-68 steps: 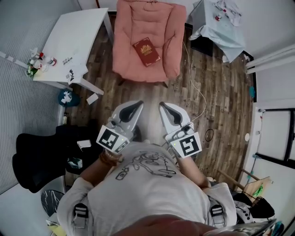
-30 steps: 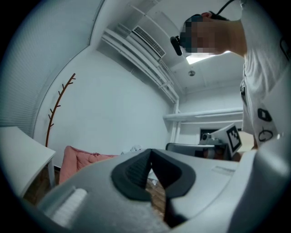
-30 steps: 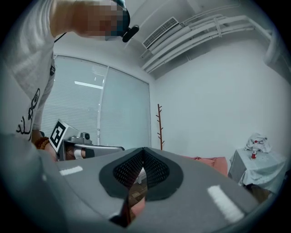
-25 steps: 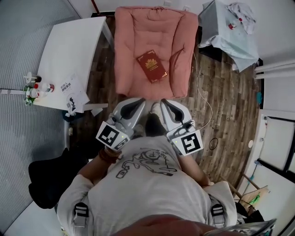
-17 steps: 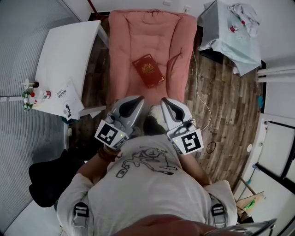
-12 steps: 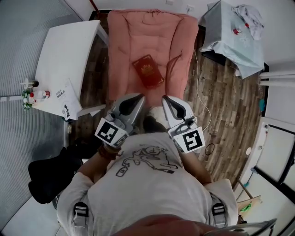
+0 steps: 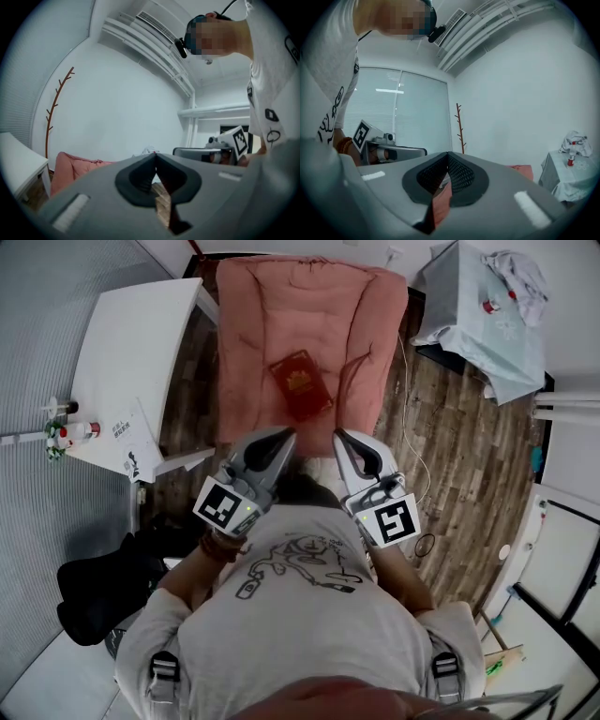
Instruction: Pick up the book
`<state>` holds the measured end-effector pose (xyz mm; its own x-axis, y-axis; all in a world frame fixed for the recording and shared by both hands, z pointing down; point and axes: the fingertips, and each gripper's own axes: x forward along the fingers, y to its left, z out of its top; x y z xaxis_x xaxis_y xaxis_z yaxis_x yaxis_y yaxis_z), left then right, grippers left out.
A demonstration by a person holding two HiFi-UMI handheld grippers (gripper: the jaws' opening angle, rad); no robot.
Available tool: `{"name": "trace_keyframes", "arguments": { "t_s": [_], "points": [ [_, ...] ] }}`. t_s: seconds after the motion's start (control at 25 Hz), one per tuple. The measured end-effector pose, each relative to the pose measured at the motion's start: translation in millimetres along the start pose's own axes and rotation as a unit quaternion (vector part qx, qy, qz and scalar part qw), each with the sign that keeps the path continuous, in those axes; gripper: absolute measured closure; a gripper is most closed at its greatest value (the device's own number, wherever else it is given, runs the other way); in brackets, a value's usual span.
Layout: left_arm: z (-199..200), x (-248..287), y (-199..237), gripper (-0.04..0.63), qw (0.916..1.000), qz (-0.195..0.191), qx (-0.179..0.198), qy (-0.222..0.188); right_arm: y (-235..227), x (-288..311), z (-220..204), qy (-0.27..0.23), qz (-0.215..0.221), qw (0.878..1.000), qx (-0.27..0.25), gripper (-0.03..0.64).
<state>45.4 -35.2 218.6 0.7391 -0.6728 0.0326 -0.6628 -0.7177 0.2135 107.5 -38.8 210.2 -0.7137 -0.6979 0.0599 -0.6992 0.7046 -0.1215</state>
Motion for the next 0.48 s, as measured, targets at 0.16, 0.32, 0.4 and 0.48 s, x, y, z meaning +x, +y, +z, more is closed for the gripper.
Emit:
{"name": "trace_keyframes", "arguments": {
  "t_s": [0.16, 0.32, 0.4, 0.48],
  "points": [
    [-6.8, 0.0, 14.5, 0.592, 1.0000, 0.001, -0.005, 0.005, -6.9, 12.1, -10.4, 0.012, 0.002, 1.000, -0.001, 0.611],
    [-11.8, 3.8, 26.5, 0.592, 0.9997, -0.024, -0.001, -0.006, -16.4, 28.1, -20.2, 0.025, 0.002, 1.000, -0.003, 0.611],
    [-18.6, 6.7, 35.9, 0.592, 0.9995, -0.032, -0.003, -0.005, -20.5, 37.3, -27.1, 0.033, 0.004, 0.999, -0.008, 0.611],
    [-26.7, 9.7, 47.9, 0.592, 0.9994, -0.035, -0.007, 0.000, -24.2, 47.0, -34.1, 0.037, 0.003, 0.999, -0.009, 0.611]
  ]
}}
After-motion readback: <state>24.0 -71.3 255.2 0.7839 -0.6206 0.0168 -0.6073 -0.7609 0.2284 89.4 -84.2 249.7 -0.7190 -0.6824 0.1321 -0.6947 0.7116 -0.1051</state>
